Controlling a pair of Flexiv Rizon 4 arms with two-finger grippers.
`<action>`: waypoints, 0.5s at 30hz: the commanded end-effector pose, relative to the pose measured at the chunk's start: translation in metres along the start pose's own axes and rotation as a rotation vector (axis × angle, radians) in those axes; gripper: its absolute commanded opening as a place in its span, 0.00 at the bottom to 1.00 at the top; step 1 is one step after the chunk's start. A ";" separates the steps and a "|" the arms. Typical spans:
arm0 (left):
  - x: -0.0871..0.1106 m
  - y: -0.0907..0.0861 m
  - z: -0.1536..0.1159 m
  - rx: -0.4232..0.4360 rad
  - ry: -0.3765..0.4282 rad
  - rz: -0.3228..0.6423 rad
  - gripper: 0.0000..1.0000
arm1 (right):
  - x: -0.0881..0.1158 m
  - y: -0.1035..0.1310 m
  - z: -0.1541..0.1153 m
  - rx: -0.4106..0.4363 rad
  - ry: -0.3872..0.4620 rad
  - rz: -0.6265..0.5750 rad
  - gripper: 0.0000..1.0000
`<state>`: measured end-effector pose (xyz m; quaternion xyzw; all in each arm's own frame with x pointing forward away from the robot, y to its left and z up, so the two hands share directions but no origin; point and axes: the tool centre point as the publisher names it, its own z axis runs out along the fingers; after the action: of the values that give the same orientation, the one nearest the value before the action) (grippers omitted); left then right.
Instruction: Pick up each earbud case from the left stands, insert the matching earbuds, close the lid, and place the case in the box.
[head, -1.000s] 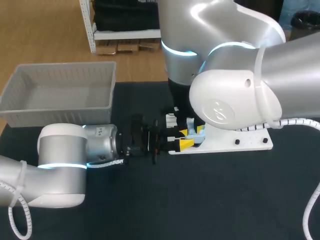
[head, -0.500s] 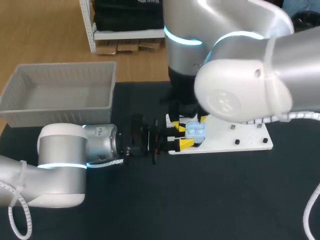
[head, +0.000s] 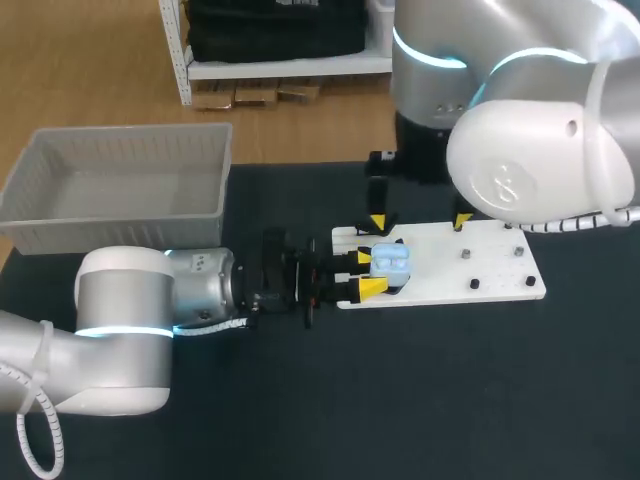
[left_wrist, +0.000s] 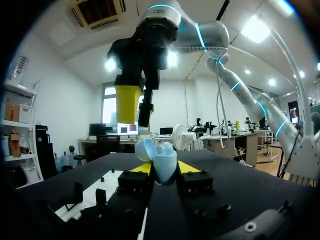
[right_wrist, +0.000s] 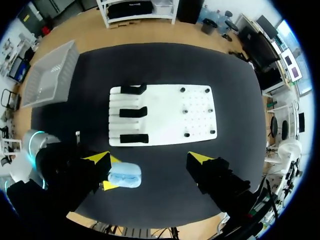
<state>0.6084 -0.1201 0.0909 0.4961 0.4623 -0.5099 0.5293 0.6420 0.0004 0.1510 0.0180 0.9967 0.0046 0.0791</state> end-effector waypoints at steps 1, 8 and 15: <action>0.000 -0.001 -0.001 -0.002 -0.002 0.001 0.00 | -0.006 -0.002 0.014 0.003 0.009 0.012 1.00; 0.000 -0.001 -0.001 -0.002 -0.002 0.001 0.00 | 0.002 -0.011 0.028 0.021 0.052 0.024 1.00; 0.000 -0.001 -0.001 -0.002 -0.002 0.001 0.00 | 0.024 -0.016 0.022 0.008 0.079 0.021 1.00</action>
<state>0.6082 -0.1201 0.0909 0.4961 0.4623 -0.5100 0.5292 0.6302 -0.0091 0.1200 0.0288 0.9990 -0.0013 0.0352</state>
